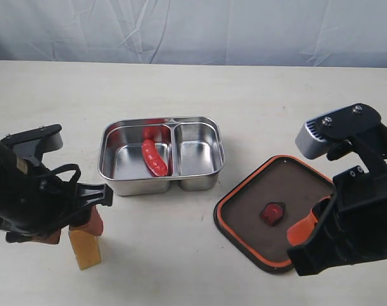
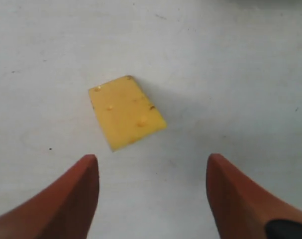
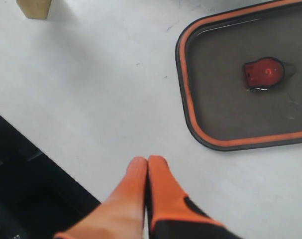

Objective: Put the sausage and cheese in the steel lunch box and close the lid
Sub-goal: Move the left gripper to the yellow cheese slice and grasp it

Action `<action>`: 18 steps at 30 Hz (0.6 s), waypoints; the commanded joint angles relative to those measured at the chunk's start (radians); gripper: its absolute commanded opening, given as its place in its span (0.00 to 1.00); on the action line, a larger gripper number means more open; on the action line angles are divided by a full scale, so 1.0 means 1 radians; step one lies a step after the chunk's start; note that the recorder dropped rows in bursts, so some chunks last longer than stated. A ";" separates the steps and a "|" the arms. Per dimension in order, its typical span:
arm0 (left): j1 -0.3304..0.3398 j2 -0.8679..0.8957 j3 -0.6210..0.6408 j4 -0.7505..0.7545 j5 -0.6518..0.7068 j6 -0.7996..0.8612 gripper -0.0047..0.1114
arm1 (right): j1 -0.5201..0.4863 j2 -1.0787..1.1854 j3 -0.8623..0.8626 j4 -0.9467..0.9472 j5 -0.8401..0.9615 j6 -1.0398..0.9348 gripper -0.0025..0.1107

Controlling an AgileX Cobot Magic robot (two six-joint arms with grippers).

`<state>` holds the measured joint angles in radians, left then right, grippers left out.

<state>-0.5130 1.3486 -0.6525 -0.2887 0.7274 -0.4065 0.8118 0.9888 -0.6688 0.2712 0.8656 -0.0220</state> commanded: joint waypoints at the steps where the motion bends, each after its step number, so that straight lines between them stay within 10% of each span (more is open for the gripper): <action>1: 0.002 0.042 -0.001 -0.010 -0.021 -0.001 0.56 | 0.006 -0.006 0.004 0.000 -0.007 -0.002 0.02; 18: 0.002 0.212 -0.002 -0.005 -0.090 -0.004 0.50 | 0.006 -0.006 0.004 -0.018 0.006 -0.005 0.02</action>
<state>-0.5130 1.5366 -0.6525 -0.2992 0.6356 -0.4065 0.8118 0.9888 -0.6688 0.2615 0.8674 -0.0220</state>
